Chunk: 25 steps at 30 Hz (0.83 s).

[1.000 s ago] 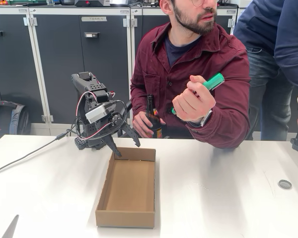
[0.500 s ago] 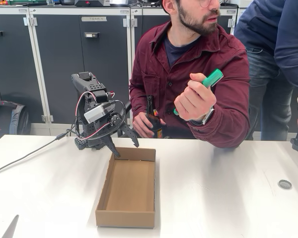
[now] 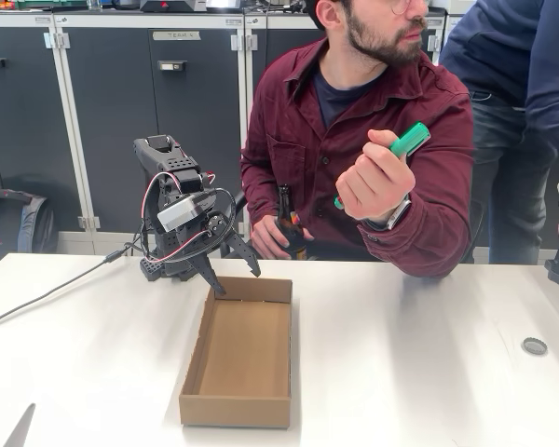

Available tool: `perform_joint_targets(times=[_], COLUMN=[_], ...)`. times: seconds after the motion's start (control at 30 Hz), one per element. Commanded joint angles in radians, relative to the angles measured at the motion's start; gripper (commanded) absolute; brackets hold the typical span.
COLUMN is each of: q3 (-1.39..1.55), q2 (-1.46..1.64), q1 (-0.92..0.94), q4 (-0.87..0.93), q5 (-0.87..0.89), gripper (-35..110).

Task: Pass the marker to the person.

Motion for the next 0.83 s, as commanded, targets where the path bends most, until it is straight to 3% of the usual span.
perform_joint_targets(times=[0.0, 0.8], q3=[-0.048, -0.044], q2=[0.041, 0.052], q1=[0.003, 0.003], q4=[-0.011, 0.003], q5=[-0.011, -0.017], gripper=[33, 32])
